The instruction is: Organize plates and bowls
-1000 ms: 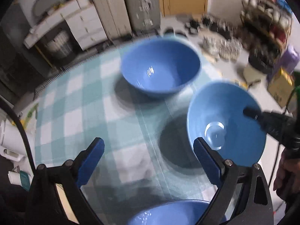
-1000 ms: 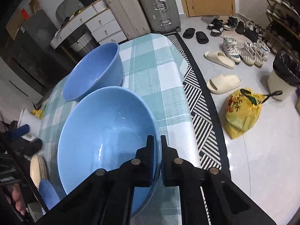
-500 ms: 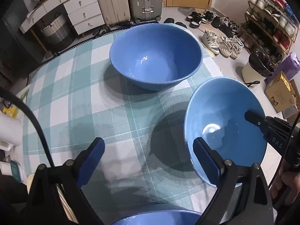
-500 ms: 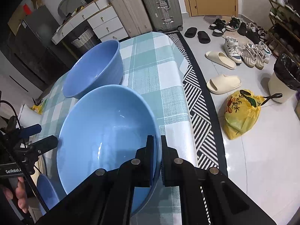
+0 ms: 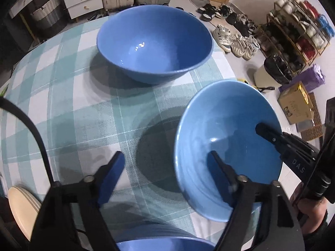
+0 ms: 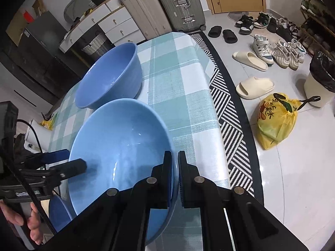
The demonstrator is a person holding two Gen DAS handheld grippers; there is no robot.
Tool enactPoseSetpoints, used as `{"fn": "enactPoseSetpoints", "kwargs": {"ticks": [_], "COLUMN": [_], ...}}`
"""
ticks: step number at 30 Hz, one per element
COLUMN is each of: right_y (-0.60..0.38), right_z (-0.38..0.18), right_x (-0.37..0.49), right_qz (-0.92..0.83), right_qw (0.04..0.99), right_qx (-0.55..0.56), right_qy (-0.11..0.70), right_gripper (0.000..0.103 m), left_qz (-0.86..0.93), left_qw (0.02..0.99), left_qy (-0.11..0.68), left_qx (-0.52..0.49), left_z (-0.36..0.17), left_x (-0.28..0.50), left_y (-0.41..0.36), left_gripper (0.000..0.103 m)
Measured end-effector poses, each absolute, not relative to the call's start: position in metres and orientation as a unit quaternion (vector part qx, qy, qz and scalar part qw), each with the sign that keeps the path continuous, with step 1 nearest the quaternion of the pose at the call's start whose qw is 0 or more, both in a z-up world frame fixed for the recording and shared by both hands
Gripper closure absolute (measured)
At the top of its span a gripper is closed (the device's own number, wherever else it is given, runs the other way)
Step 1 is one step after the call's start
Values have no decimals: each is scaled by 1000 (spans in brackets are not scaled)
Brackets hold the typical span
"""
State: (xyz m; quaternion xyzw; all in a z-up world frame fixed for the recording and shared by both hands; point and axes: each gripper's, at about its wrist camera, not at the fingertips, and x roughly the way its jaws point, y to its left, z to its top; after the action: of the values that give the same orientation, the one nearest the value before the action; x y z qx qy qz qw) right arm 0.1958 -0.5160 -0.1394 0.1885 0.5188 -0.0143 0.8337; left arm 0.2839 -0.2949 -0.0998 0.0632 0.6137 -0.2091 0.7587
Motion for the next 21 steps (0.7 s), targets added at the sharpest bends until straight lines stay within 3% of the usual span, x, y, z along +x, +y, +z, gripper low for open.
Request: {"fn": "enactPoseSetpoints", "kwargs": {"ticks": [2,4,9,13,21], "right_y": [-513,-510,-505,-498,-493], "right_z": [-141,-142,-146,-148,-146], "right_x": [197,198,202,205,202], "right_qz": [-11,-9,-8,-8,3], "right_qw": [832,831,829,827,827], "right_qx": [189,192,197,195,181], "right_qy": [522,522,524,527,533], "right_gripper": [97,97,97,97,97], "left_qz": [-211,-211,-217,-227,-225], "left_qw": [753,747,744,741,741], "left_qy": [620,627,630,629,629], "left_qx": [62,59,55,63,70], "left_z": [-103,-106,-109,-110,-111], "left_x": [284,285,285,284,285], "left_y": [-295,-294,-288,-287,-280], "left_gripper": [44,63,91,99,98]}}
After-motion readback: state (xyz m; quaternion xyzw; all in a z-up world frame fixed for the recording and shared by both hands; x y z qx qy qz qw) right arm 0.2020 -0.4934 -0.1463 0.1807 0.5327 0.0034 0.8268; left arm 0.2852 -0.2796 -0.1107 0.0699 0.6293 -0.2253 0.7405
